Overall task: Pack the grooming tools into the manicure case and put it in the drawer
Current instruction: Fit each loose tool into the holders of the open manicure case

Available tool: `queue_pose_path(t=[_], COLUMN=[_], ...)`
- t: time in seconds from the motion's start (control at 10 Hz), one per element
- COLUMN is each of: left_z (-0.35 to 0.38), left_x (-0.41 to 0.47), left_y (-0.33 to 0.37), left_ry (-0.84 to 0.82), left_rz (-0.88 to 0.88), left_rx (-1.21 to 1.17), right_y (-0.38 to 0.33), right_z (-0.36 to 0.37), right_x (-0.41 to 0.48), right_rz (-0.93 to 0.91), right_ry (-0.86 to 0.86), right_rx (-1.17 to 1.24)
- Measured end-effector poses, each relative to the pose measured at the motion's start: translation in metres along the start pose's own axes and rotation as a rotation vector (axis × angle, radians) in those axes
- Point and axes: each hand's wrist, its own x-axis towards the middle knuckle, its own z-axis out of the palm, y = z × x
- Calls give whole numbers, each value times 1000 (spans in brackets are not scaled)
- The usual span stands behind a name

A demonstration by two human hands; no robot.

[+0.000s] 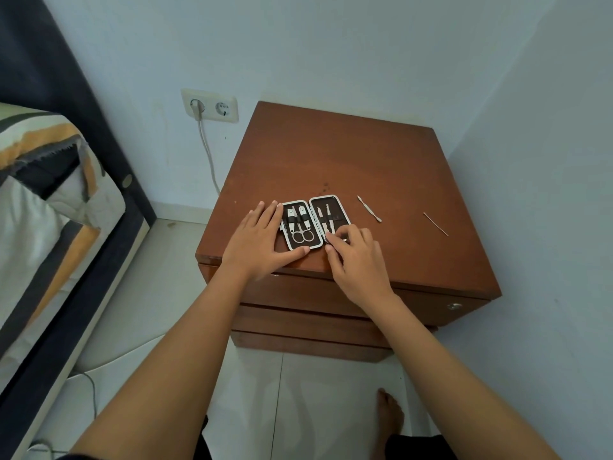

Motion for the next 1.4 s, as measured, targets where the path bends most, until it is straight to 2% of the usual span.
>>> queue_pose_path(t=[0.1,0.2,0.3,0.5,0.6,0.7,0.9,1.1,1.4], left_z=[-1,-1,-1,0,-1,-1,-2,-2,-1], left_x=[-1,-1,0,0,0,0,-1,-2,-1], left_y=[0,0,0,0,0,0,1,1,0], left_ry=[6,0,1,2,1,2,1,-7,2], left_rz=[2,4,2,2,1,0,5,4,4], left_rx=[0,3,4,9,13,8,10,12,4], right_y=[5,26,57,78,80,77,46,29,16], right_z=[-2,-7,-11,-15,-16,-18,-18,-18,-19], right_x=[8,19,31,53,62,63,32,9,14], right_rz=[28,215,443,597,653,670,525,453,496], right_ry=[-3,92,93,0,-105,-158,-25,19,64], right_rx=[75,207,234,309,302,272,546,506,420])
